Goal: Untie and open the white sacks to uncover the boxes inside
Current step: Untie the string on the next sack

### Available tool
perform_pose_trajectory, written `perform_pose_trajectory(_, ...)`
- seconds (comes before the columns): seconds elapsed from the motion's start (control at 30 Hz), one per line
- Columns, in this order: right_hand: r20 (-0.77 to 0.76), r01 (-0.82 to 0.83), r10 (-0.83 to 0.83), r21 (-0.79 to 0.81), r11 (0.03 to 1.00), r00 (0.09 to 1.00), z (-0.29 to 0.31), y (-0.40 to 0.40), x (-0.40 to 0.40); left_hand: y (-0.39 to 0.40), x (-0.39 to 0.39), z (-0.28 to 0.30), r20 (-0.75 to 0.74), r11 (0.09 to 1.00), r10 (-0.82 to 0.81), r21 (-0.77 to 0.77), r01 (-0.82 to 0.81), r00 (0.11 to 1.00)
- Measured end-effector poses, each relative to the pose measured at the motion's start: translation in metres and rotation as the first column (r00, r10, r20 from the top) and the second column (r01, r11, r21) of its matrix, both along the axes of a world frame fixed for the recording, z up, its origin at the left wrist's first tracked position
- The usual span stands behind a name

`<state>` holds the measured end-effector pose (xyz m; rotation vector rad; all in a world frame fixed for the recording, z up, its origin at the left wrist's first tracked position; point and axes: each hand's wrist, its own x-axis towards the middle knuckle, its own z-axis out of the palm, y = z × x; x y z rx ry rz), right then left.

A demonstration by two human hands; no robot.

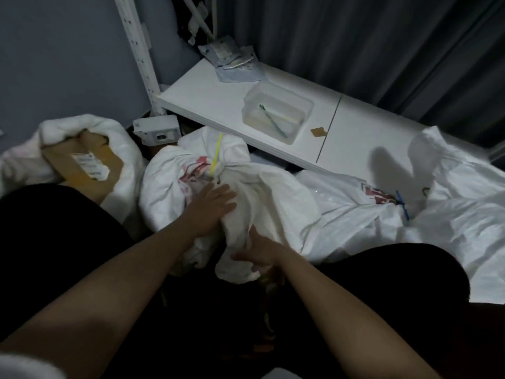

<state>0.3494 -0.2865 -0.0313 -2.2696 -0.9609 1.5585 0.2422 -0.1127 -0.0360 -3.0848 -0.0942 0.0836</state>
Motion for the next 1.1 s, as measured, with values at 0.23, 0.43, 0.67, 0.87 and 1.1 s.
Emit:
perform_pose_trajectory(0.23,0.809,-0.337,-0.047,0.295,0.894,0.586,0.054,0.008,0.030,-0.012,-0.011,-0.002,-0.260,0.993,0.031,-0.103,-0.060,0.965)
perform_pose_trajectory(0.43,0.292,0.018,-0.070,0.177,0.984,0.954,0.011,0.027,0.031,0.001,-0.030,-0.008,0.080,0.940,-0.027,-0.338,0.053,0.996)
perform_pose_trajectory(0.67,0.150,-0.055,0.048,0.046,0.997,0.988,-0.016,0.017,-0.032,0.027,-0.028,-0.009,0.139,0.640,0.620,-0.659,-0.395,0.773)
perform_pose_trajectory(0.87,0.562,0.010,-0.189,0.306,0.952,0.805,0.029,0.043,-0.005,0.028,-0.005,-0.009,0.112,0.655,0.666,-0.562,-0.506,0.737)
perform_pose_trajectory(1.1,0.309,0.024,-0.202,0.496,0.868,0.930,0.014,0.094,0.021,0.026,0.010,-0.025,0.059,0.593,0.701,-0.603,-0.534,0.711)
